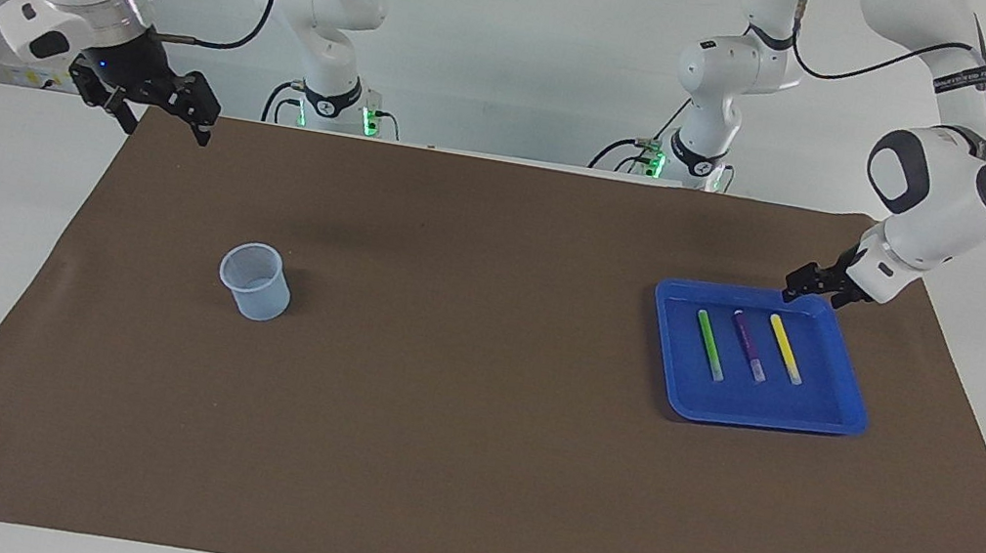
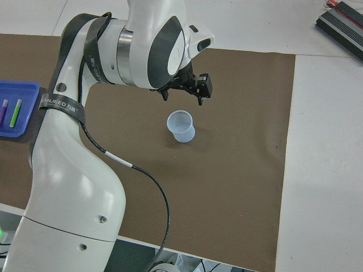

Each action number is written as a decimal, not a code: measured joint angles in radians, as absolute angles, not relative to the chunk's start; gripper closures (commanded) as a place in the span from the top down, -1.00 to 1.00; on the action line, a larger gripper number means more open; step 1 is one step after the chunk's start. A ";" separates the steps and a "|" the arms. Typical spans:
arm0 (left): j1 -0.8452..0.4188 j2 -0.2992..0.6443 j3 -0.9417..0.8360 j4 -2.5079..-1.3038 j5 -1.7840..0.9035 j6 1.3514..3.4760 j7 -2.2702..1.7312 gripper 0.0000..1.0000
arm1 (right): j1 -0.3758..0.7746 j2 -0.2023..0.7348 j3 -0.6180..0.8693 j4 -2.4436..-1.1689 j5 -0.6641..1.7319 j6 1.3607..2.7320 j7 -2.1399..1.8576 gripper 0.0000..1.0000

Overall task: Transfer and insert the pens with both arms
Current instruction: 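Lower the left gripper onto the yellow pen in the blue tray, then grasp the yellow pen with the left gripper and lift it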

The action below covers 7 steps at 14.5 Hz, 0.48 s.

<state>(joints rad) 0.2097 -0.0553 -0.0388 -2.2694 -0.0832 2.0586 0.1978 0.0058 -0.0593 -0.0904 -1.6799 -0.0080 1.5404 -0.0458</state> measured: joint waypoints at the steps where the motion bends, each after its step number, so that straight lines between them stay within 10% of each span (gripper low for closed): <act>1: 0.210 -0.047 -0.039 -2.276 -0.083 2.087 0.188 0.90 | 0.006 -0.059 -0.090 -1.680 -0.008 1.540 -0.046 1.00; 7: 0.187 0.048 -0.053 -2.302 -0.083 2.273 0.153 0.53 | 0.006 -0.059 -0.090 -1.680 -0.008 1.540 -0.046 1.00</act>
